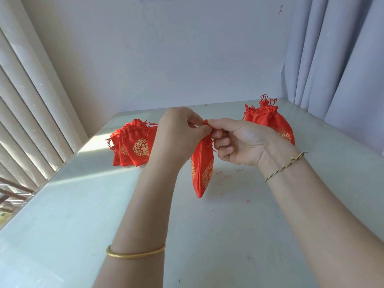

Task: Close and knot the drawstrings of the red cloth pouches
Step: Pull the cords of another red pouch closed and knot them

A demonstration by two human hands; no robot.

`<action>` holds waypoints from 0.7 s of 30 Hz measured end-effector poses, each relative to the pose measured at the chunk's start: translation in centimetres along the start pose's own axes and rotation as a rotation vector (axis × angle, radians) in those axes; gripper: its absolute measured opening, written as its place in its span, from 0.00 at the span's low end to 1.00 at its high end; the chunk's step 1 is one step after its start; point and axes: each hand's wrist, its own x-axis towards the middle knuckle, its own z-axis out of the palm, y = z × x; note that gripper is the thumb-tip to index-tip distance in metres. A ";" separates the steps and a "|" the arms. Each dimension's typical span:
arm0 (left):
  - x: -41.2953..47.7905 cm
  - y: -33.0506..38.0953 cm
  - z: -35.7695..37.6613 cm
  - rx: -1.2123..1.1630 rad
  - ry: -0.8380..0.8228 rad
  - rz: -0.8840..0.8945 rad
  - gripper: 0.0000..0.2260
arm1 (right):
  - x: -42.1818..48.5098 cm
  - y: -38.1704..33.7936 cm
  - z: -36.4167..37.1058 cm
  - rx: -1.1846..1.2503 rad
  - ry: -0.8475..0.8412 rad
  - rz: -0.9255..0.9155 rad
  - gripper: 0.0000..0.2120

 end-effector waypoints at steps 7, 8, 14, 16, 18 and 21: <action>0.0 -0.6 -0.5 -0.232 -0.095 -0.116 0.06 | 0.0 -0.3 -1.0 -0.270 0.151 -0.268 0.02; 0.0 -0.7 -0.7 -0.329 -0.125 -0.167 0.06 | 0.0 -0.3 -1.2 -0.314 0.179 -0.304 0.02; 0.4 -1.1 -0.8 -0.608 -0.191 -0.404 0.12 | 0.8 0.3 -1.7 -0.408 0.278 -0.441 0.06; 0.3 -1.0 -0.4 -0.632 -0.256 -0.432 0.12 | 1.1 0.6 -1.7 -0.429 0.316 -0.479 0.08; 0.2 -0.8 -0.1 -0.658 -0.312 -0.429 0.12 | 1.3 0.9 -1.8 -0.450 0.349 -0.502 0.09; 0.2 -0.7 0.0 -0.725 -0.341 -0.402 0.12 | 1.4 1.1 -1.8 -0.472 0.355 -0.497 0.09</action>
